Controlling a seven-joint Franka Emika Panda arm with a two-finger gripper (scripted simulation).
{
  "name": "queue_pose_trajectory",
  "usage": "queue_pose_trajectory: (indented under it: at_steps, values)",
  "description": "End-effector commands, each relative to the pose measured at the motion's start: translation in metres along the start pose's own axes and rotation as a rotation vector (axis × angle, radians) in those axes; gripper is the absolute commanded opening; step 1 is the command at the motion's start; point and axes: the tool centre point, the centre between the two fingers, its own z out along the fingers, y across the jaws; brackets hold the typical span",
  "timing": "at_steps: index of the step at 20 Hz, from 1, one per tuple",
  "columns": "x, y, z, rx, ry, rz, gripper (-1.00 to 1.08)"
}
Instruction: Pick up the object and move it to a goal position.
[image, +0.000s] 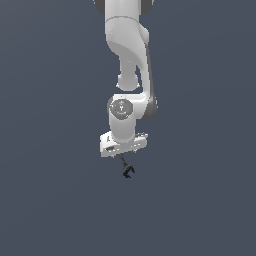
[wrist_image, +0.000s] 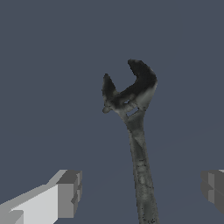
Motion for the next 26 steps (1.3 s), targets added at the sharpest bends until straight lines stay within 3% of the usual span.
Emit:
queue_pose_trajectory:
  at_steps: [1, 16, 17, 26]
  values:
    - [0.000, 0.000, 0.003, 0.000, 0.000, 0.000, 1.00]
    - [0.001, 0.000, 0.050, 0.000, 0.002, -0.005, 1.00]
    - [0.001, 0.000, 0.050, 0.000, 0.002, -0.005, -1.00]
    - [0.001, 0.000, 0.050, 0.000, 0.002, -0.005, -1.00]
